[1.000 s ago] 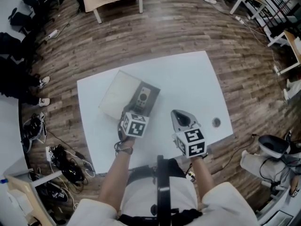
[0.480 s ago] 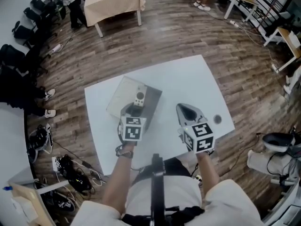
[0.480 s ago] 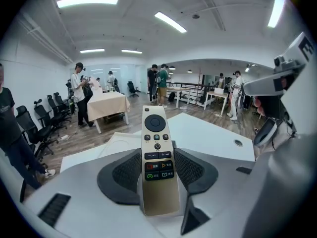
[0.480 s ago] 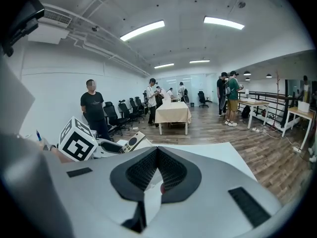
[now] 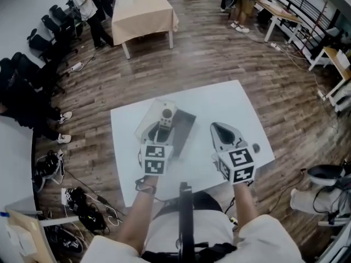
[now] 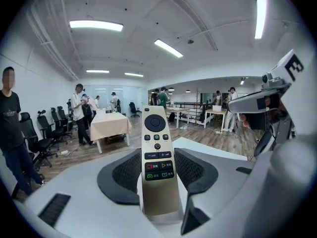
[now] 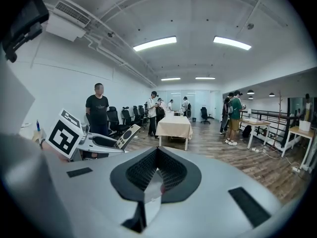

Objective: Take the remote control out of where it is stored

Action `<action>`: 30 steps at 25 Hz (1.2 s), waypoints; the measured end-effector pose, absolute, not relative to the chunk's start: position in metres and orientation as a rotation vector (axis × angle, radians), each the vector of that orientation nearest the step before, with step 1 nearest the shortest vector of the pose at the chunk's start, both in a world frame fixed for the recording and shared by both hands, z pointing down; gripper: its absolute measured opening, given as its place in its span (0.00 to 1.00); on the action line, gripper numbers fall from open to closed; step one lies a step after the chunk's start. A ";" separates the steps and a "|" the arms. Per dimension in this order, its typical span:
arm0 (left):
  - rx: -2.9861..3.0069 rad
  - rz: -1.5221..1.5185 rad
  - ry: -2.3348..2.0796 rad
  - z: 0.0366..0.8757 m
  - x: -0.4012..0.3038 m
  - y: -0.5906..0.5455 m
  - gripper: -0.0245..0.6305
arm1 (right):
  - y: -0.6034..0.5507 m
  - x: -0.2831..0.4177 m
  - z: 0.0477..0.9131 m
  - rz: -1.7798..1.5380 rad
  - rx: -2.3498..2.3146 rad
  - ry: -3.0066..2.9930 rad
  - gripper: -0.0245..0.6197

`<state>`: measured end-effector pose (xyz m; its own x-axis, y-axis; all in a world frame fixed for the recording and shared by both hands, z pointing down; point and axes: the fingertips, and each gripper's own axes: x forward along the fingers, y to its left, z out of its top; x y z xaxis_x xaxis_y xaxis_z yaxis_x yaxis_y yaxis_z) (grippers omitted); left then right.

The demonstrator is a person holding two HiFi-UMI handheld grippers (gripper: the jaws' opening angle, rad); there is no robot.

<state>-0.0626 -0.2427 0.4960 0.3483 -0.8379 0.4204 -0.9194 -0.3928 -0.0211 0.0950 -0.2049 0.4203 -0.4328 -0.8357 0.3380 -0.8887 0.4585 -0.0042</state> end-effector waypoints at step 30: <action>2.691 0.049 -1.840 0.294 -0.108 -0.173 0.35 | -0.159 0.069 0.289 -0.114 1.581 -2.548 0.04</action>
